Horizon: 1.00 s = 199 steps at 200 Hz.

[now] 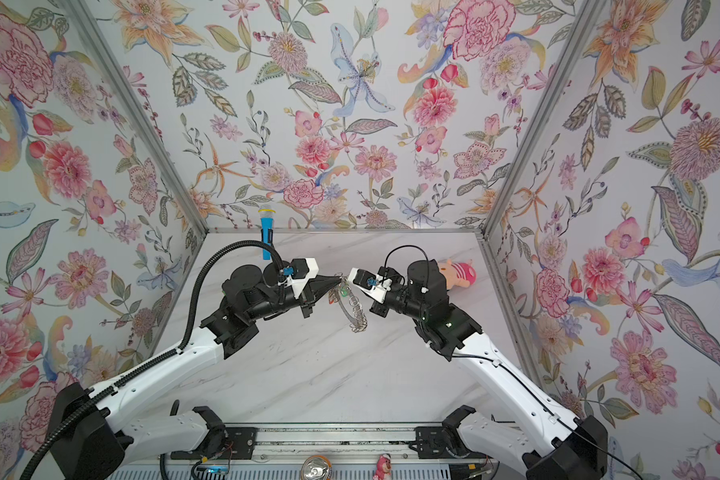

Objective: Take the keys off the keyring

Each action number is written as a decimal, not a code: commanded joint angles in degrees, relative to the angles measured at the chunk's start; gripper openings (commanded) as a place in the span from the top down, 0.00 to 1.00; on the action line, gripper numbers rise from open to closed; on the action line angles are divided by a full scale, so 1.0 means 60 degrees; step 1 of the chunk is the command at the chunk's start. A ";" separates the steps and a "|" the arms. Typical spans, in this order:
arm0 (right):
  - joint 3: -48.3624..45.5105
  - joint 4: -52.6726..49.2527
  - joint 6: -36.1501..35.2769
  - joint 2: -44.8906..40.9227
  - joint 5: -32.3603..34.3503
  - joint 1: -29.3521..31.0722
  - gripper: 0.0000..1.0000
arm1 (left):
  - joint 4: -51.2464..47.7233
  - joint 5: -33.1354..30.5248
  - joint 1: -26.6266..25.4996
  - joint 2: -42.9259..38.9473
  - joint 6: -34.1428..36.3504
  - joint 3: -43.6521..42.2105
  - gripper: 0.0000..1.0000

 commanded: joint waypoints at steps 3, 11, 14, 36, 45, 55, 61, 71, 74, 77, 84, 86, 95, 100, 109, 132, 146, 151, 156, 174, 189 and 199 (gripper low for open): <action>-0.0283 0.0329 0.0469 -0.0197 -0.0140 -0.0158 0.99 | 0.2210 0.0217 0.0113 -0.0342 -0.0896 -0.0153 1.00; -0.0321 0.0413 0.0505 -0.0193 -0.0197 -0.0150 0.99 | 0.2490 0.0257 0.0120 -0.0309 -0.1076 -0.0226 1.00; -0.0329 0.0445 0.0522 -0.0189 -0.0224 -0.0150 0.99 | 0.2631 0.0263 0.0118 -0.0307 -0.1147 -0.0279 1.00; -0.0414 0.0633 0.0644 -0.0210 -0.0361 -0.0143 0.99 | 0.3624 0.0268 0.0115 -0.0263 -0.1687 -0.0638 1.00; -0.0473 0.0747 0.0724 -0.0253 -0.0404 -0.0132 1.00 | 0.3770 0.0211 0.0111 -0.0233 -0.1773 -0.0716 1.00; -0.0551 0.0904 0.0815 -0.0318 -0.0503 -0.0129 1.00 | 0.3727 0.0165 0.0124 -0.0162 -0.1777 -0.0753 1.00; -0.0599 0.1011 0.0887 -0.0352 -0.0557 -0.0115 1.00 | 0.3684 0.0149 0.0122 -0.0128 -0.1766 -0.0768 1.00; -0.0678 0.1177 0.0980 -0.0426 -0.0596 -0.0087 1.00 | 0.3633 0.0133 0.0129 -0.0052 -0.1748 -0.0820 1.00; -0.0705 0.1222 0.0990 -0.0464 -0.0586 -0.0085 1.00 | 0.3618 0.0133 0.0115 -0.0024 -0.1750 -0.0838 1.00; -0.0740 0.1264 0.1013 -0.0488 -0.0575 -0.0072 1.00 | 0.3596 0.0123 0.0125 -0.0015 -0.1748 -0.0853 1.00; -0.0825 0.1391 0.1050 -0.0578 -0.0542 -0.0056 1.00 | 0.3573 0.0118 0.0121 0.0029 -0.1733 -0.0896 1.00; -0.0850 0.1435 0.1063 -0.0596 -0.0528 -0.0056 1.00 | 0.3572 0.0118 0.0122 0.0041 -0.1740 -0.0918 1.00; -0.0972 0.1612 0.1104 -0.0694 -0.0484 -0.0056 1.00 | 0.3578 0.0092 0.0116 0.0079 -0.1748 -0.1006 1.00; -0.1017 0.1692 0.1122 -0.0735 -0.0442 -0.0048 1.00 | 0.3579 0.0100 0.0120 0.0111 -0.1748 -0.1052 0.98; -0.1112 0.1784 0.1105 -0.0809 -0.0359 -0.0056 1.00 | 0.3547 0.0167 0.0119 0.0158 -0.1748 -0.1105 0.96; -0.1235 0.1928 0.1053 -0.0985 -0.0275 -0.0069 1.00 | 0.3238 0.0357 0.0126 0.0248 -0.1646 -0.1079 0.89; -0.1266 0.1966 0.0988 -0.1055 -0.0296 -0.0079 1.00 | 0.3031 0.0541 0.0122 0.0308 -0.1594 -0.0994 0.85; -0.1268 0.1954 0.0966 -0.1061 -0.0311 -0.0082 1.00 | 0.2933 0.0615 0.0095 0.0322 -0.1567 -0.0939 0.83; -0.1264 0.1938 0.0935 -0.1084 -0.0318 -0.0092 1.00 | 0.2824 0.0669 0.0062 0.0337 -0.1518 -0.0868 0.81; -0.1185 0.1742 0.0826 -0.1062 -0.0333 -0.0114 1.00 | 0.2089 0.0783 0.0028 0.0367 -0.1167 -0.0517 0.77; -0.1147 0.1579 0.0736 -0.1068 -0.0304 -0.0123 1.00 | 0.1204 0.0774 0.0004 0.0342 -0.0689 -0.0146 0.73; -0.1146 0.1517 0.0703 -0.1101 -0.0304 -0.0129 1.00 | 0.0437 0.0700 -0.0008 0.0338 -0.0223 0.0132 0.68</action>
